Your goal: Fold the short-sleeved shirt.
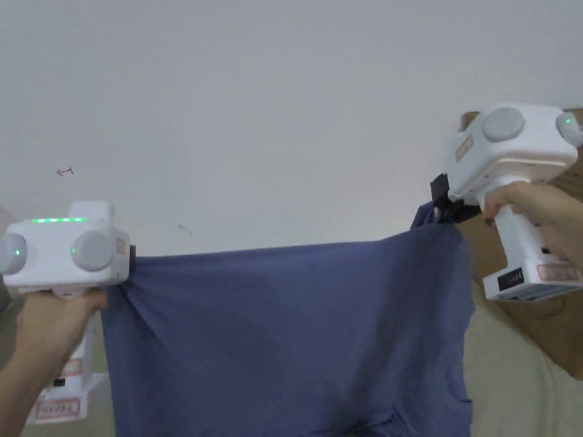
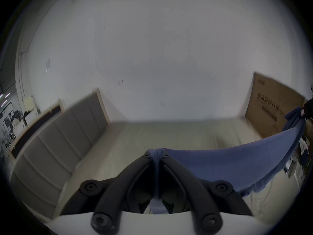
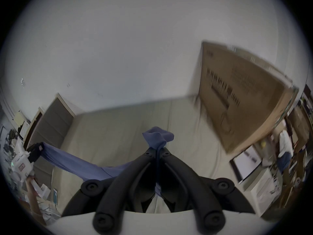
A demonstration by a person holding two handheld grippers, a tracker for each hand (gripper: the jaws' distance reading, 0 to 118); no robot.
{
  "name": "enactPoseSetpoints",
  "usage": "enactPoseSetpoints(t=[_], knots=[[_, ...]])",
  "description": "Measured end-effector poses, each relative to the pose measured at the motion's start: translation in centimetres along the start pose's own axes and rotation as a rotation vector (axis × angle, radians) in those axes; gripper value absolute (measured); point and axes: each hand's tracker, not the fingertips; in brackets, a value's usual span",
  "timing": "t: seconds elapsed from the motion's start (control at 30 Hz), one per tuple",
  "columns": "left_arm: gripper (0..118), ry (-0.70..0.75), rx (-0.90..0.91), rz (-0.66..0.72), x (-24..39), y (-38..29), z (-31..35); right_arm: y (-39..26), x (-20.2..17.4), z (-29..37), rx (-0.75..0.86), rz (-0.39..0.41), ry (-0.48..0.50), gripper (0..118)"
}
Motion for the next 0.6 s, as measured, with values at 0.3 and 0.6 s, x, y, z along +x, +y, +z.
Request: enactPoseSetpoints(t=[0.3,0.6], knots=[[2,-0.028,-0.354,0.011,-0.2,-17.7,-7.7,-20.2,0.9,-14.1,-0.34,-0.058,-0.007,2],[2,-0.086,-0.279,0.099,-4.9,-24.7,2.2,-37.1,-0.4,-1.7,-0.158,-0.159,0.091,2]])
